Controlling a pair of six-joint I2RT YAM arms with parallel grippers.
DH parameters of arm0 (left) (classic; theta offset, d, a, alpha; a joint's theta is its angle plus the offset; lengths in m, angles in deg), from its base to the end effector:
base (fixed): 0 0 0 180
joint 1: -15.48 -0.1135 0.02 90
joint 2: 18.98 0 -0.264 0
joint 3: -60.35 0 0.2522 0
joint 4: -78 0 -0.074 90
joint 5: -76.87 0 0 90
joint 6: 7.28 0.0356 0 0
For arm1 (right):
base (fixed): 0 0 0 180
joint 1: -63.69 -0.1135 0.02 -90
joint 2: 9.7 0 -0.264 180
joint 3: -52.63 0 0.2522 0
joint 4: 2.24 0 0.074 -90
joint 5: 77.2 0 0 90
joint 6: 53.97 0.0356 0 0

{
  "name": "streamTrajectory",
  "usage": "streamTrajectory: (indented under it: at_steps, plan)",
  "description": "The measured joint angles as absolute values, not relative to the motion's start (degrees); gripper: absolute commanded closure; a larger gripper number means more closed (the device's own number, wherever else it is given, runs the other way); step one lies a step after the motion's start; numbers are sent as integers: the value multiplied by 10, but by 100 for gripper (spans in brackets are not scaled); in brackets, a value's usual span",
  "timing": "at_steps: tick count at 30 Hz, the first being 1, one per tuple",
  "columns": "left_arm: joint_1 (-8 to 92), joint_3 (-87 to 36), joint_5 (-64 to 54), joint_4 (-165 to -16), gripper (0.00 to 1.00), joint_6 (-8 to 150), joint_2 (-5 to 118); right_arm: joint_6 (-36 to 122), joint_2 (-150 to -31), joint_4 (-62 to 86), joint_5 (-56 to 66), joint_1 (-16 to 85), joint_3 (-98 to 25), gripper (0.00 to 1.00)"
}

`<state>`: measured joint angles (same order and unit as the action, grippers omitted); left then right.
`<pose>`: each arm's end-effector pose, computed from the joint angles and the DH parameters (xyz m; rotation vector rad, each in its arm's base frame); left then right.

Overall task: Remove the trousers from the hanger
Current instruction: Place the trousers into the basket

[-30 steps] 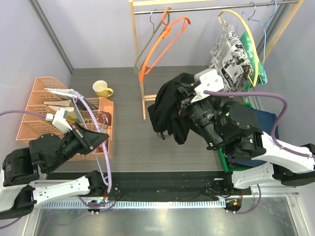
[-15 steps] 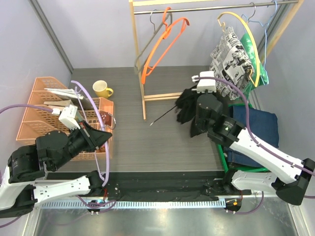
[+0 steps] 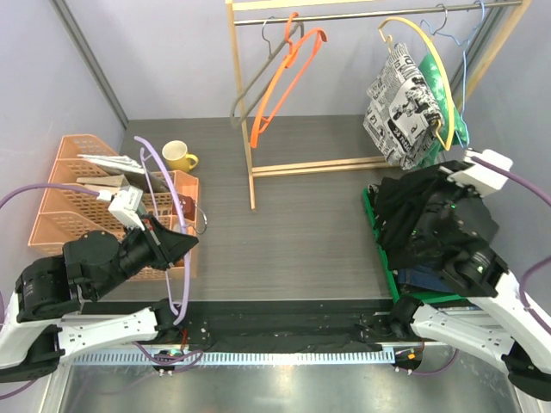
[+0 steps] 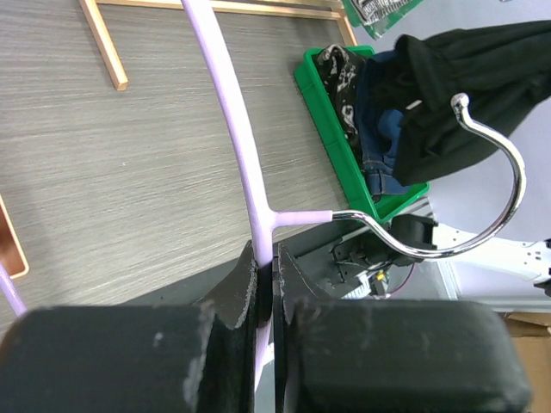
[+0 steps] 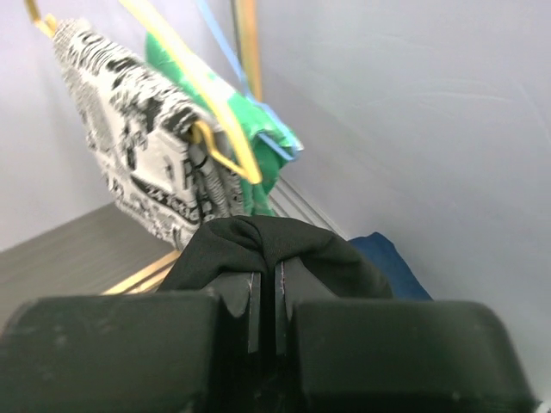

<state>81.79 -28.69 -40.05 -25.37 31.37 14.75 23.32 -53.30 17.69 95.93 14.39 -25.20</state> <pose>0.0318 -0.0324 0.4290 -0.0635 2.0123 -0.9153 0.1006 0.0627 0.4568 0.4756 1.4842 -0.4499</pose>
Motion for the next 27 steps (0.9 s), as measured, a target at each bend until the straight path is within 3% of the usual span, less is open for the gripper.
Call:
streamTrajectory:
  at_steps: [19,27]
  plan:
    - [818,-285,-379,-264,100,351,158,205,-492,189,982,150,-191,99]
    - [818,-276,-369,-267,100,350,161,267,-575,189,980,246,-167,99]
